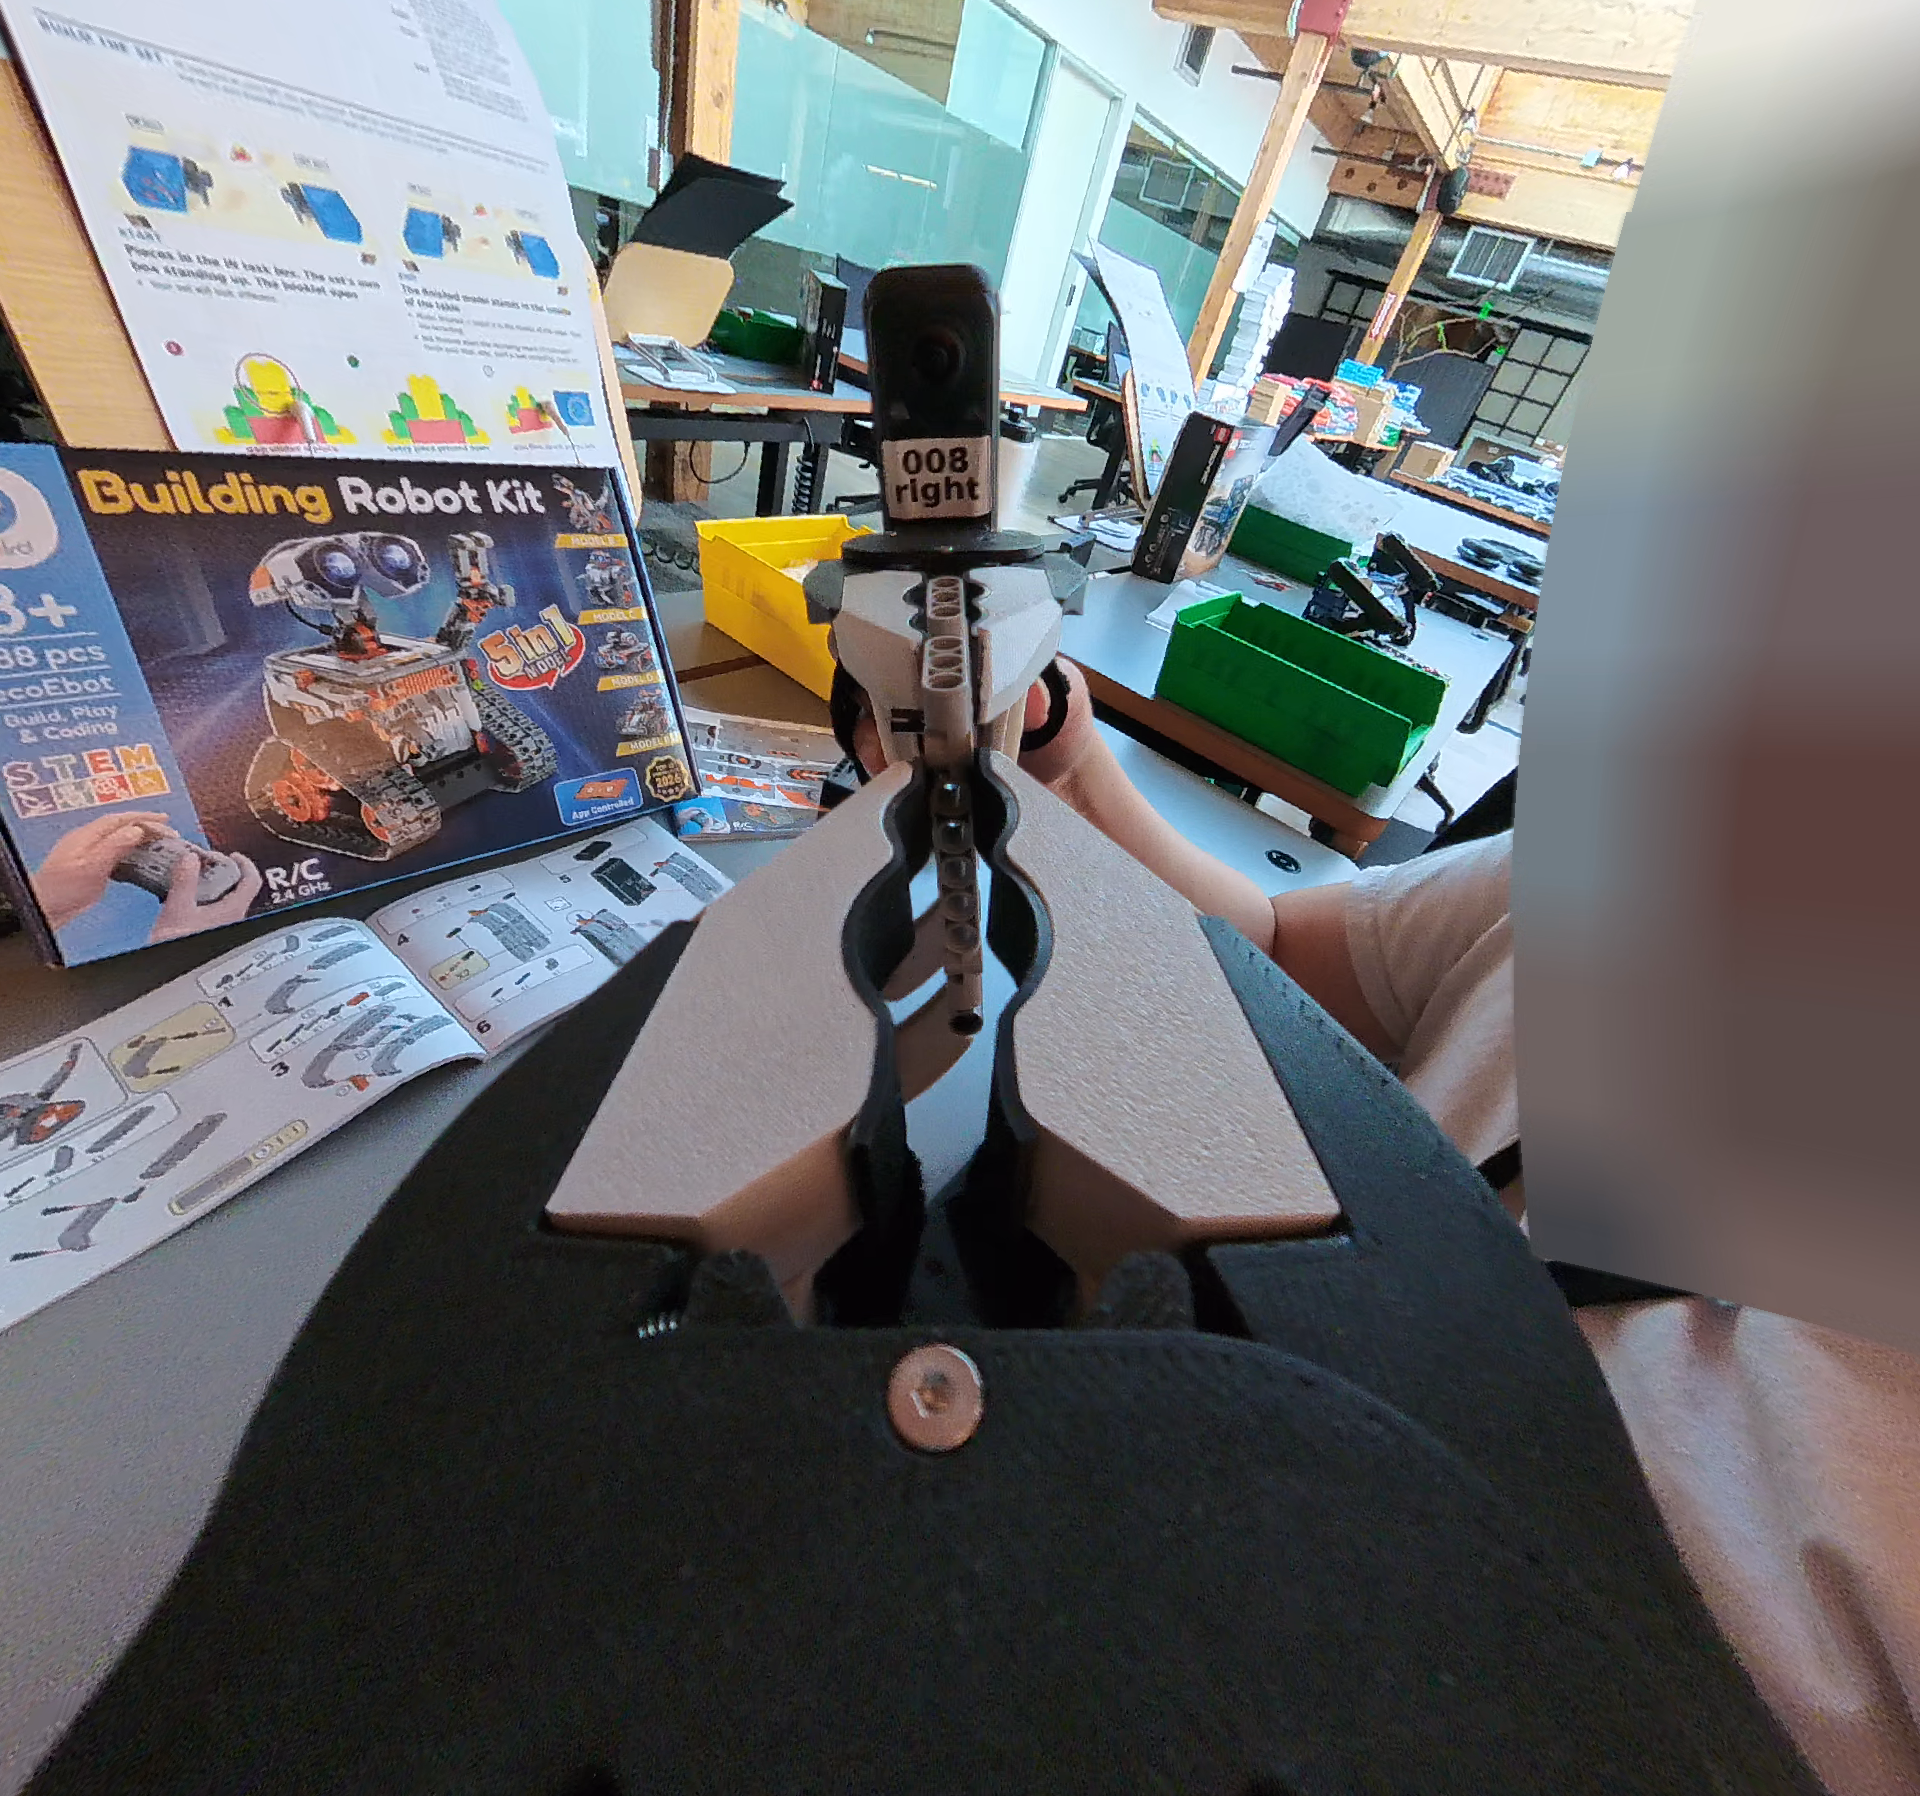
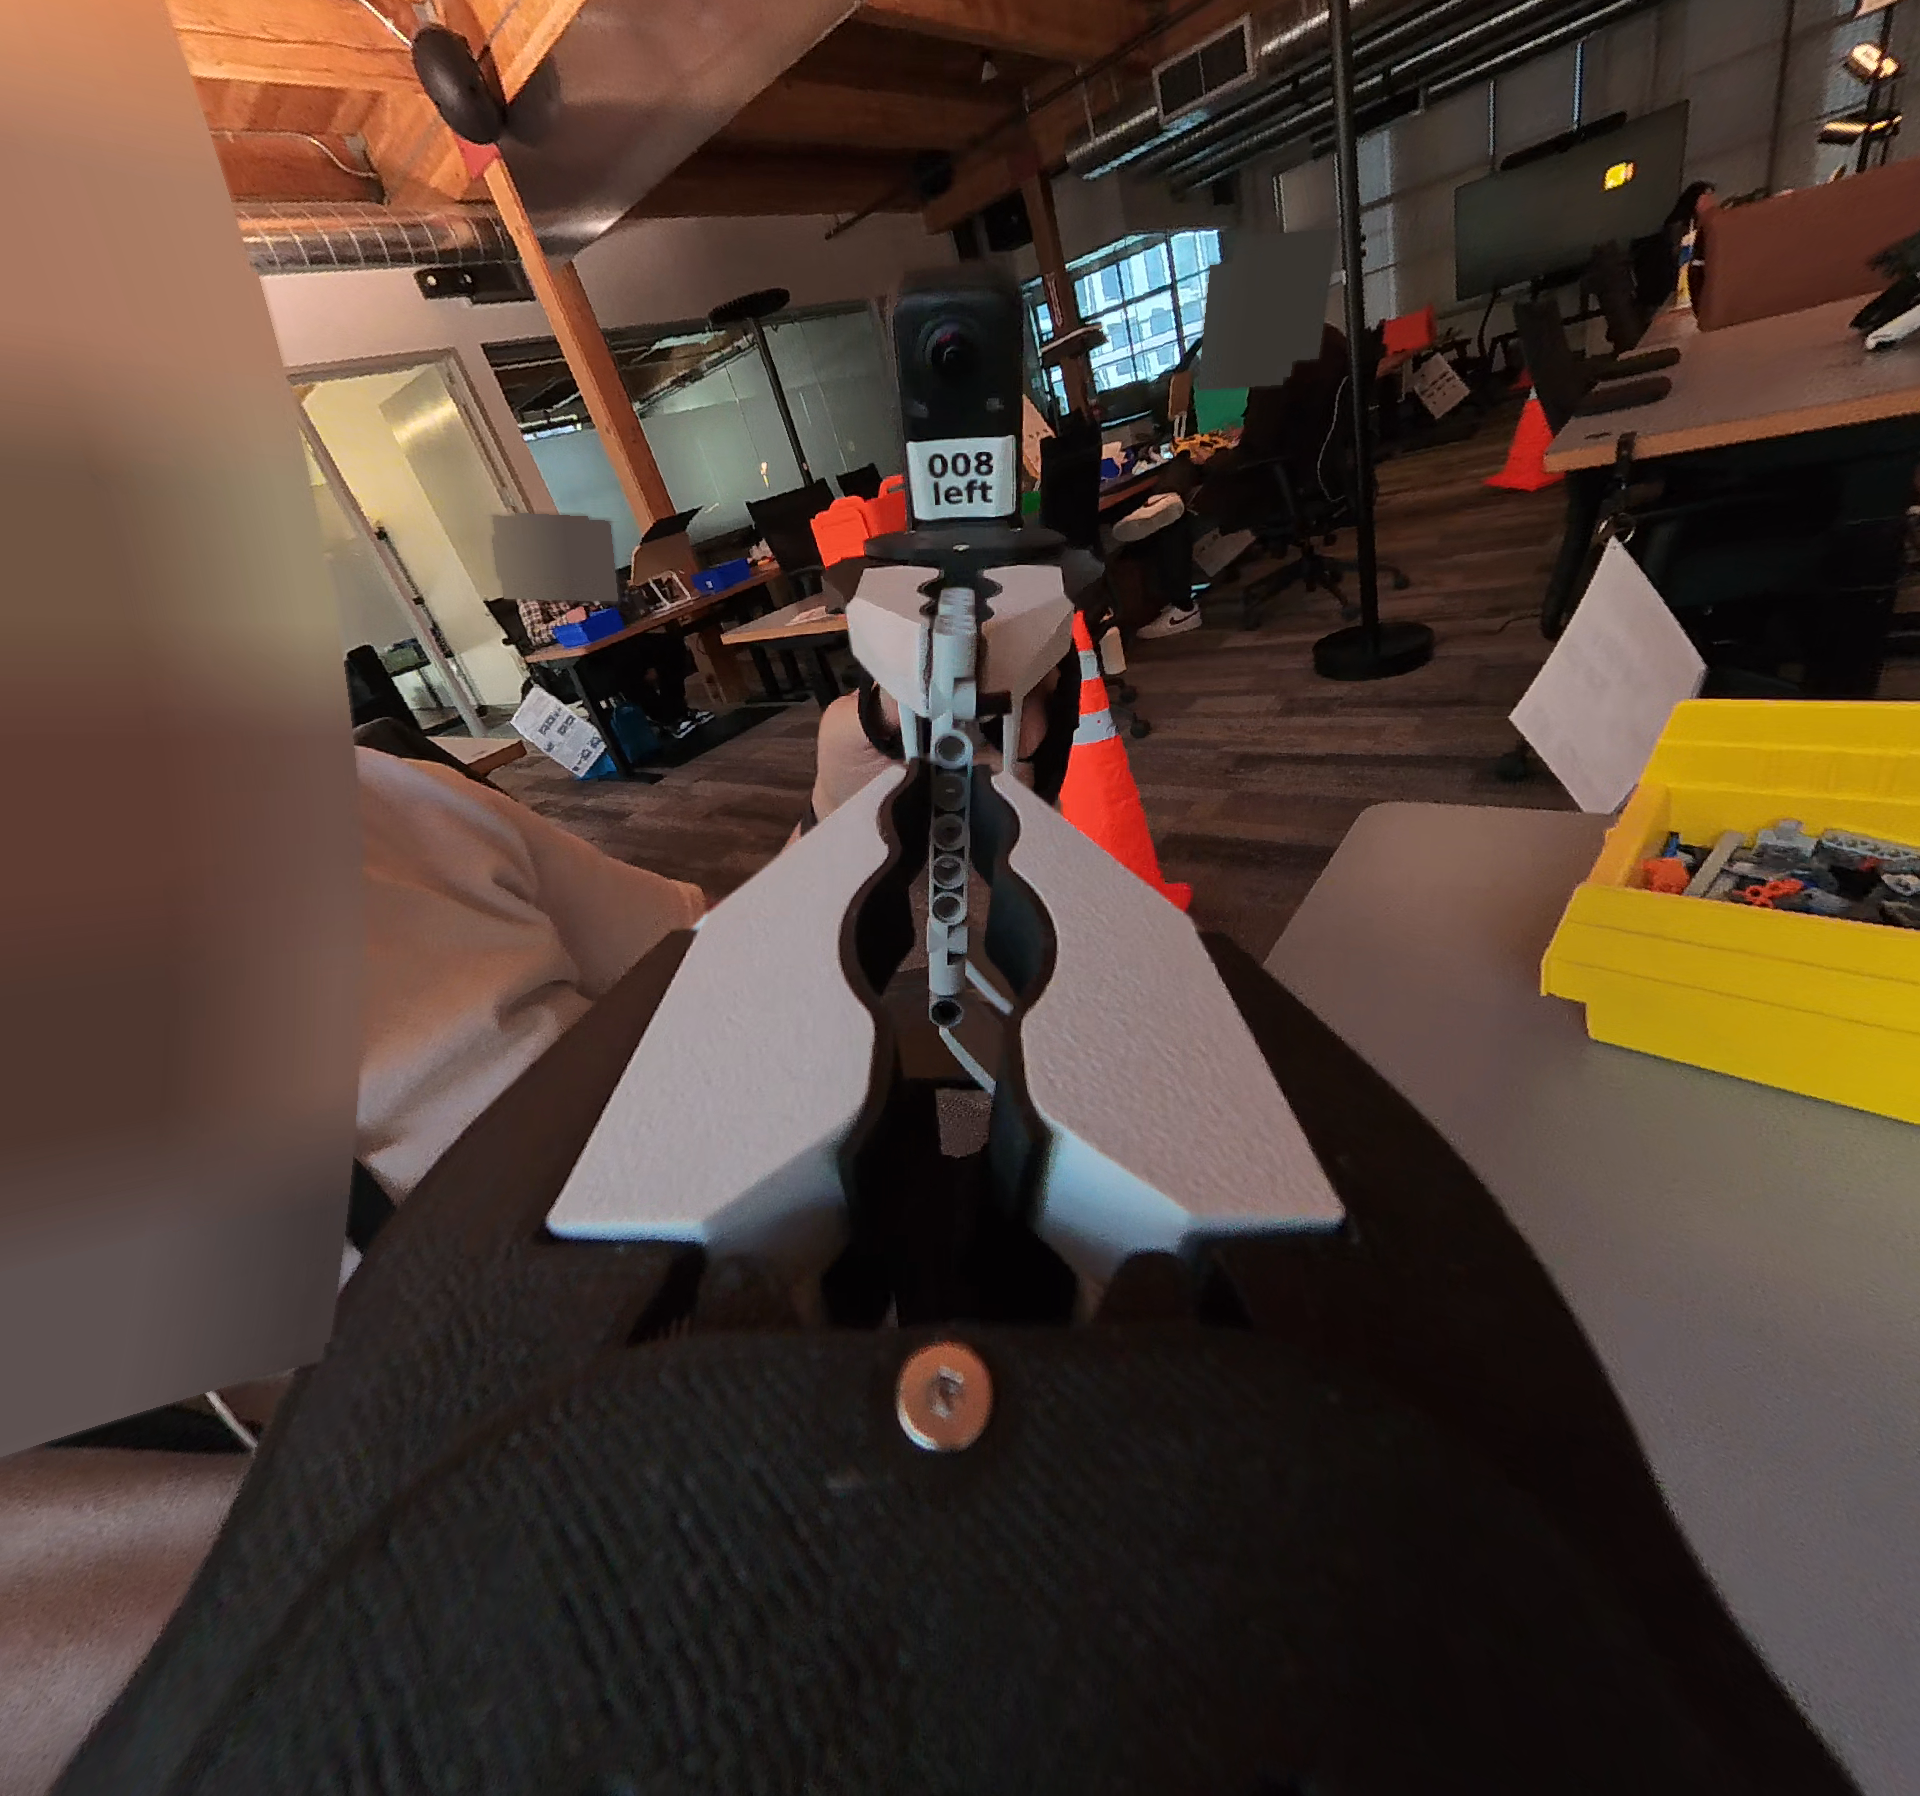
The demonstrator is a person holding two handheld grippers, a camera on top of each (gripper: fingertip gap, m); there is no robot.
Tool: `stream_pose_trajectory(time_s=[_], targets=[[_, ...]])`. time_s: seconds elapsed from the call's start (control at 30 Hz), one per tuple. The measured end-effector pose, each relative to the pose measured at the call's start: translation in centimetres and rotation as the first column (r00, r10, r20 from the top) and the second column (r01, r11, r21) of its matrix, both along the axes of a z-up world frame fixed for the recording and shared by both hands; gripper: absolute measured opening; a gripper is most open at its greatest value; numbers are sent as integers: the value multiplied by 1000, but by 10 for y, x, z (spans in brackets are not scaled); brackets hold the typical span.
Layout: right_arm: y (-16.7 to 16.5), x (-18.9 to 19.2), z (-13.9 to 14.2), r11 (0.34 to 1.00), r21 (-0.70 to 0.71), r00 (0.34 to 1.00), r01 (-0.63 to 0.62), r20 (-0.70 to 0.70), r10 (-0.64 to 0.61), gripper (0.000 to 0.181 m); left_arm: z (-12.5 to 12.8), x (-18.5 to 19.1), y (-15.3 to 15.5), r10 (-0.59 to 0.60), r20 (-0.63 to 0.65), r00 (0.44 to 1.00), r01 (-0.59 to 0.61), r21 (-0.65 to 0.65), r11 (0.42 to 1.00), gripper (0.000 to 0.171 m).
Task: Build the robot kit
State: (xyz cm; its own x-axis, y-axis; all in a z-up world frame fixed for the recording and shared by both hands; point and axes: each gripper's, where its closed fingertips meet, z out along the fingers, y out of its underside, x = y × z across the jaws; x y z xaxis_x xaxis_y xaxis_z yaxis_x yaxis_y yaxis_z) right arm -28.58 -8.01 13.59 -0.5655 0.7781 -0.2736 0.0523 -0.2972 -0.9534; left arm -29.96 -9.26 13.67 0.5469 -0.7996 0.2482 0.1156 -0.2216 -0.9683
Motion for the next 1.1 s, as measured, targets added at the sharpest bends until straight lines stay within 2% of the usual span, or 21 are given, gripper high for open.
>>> stream_pose_trajectory(time_s=[0.1, 0.17, 0.2, 0.23, 0.3, 0.4, 0.53, 0.63, 0.8, 0.83, 0.93, 1.1], targets=[[-3, 1, 2, 1000, -13, 1000, -19, -8, 19, 5, 7, 1, 0, 0, 41, 999, 0, 19, 1000, 5], [-11, -5, -10, 999, 42, 999, -27, 47, 25, 4, 11, 1, 2, 6, 68, 998, -8, 33, 999, 5], [-26, -14, -28, 990, 123, 991, -65, 122, 50, 6, 8, 3, 6, 22, 35, 999, -23, 20, 1000, 8], [-39, -20, -30, 989, 116, 989, -97, 121, 83, 7, 5, 1, 10, 49, -9, 999, -49, 10, 999, 9], [-32, -30, -23, 998, 52, 996, -43, 85, 39, 6, 14, -5, 8, 62, -57, 996, -61, 19, 998, 6], [-17, -31, -17, 999, 29, 998, 31, 50, -32, 7, 20, -4, 12, 74, -153, 985, -70, 32, 997, 6], [-10, -25, -12, 1000, -21, 999, 23, 30, -22, 6, 26, -1, 18, 50, -101, 994, -49, 12, 999, 5], [0, -21, -2, 989, -145, 1000, -6, -23, 3, 5, 29, -6, 23, 35, 4, 999, -35, -21, 999, 5], [7, -15, -3, 977, -209, 999, -49, 0, 50, 5, 23, -11, 19, -38, 128, 991, 51, -96, 994, 8], [10, -13, -3, 976, -215, 999, -44, 5, 46, 5, 21, -15, 18, -37, 145, 989, 53, -108, 993, 15], [21, -10, -3, 973, -229, 1000, -14, 18, 19, 5, 8, -26, 19, 13, 125, 992, 5, -139, 990, 25], [21, -8, -7, 978, -211, 998, -4, 59, 17, 5, -11, -15, 15, -17, 56, 998, 27, -189, 982, 19]])
